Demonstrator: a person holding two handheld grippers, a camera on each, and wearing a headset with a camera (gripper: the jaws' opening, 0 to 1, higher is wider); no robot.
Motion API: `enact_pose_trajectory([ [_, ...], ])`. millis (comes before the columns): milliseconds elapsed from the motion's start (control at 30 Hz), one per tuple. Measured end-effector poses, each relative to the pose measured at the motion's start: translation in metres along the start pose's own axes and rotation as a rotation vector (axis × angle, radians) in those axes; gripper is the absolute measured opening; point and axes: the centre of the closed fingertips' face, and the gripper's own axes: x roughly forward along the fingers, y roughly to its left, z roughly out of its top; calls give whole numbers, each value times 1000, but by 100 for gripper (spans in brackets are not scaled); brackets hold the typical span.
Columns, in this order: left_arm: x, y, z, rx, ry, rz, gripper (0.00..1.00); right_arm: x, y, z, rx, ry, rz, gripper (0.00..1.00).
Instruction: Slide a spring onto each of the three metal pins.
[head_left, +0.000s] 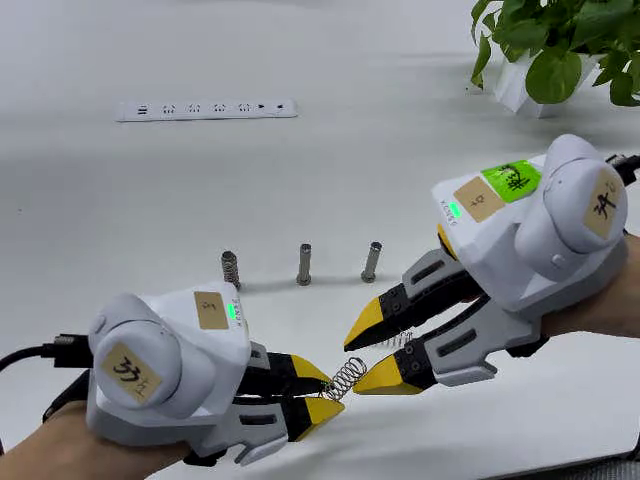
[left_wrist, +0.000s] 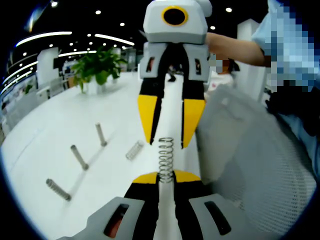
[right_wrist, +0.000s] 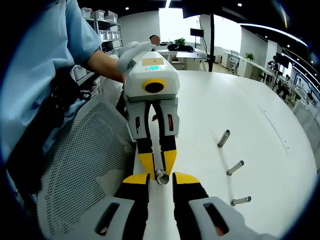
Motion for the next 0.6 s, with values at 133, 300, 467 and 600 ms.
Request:
enact_pose_trajectory([
  [133,1,0,3,8,-8,0,9,5,1,-4,-17,35,25,19],
  [300,4,-2,7,12,-15,-8,9,10,2,-8,-19,69,57,15],
  [467,5,-4,9,18,-19,-16,9,11,5,-12,-28,92,79,14],
  [600,7,-7,10,26,-20,-27,10,12,6,-14,-25,104,89,13],
])
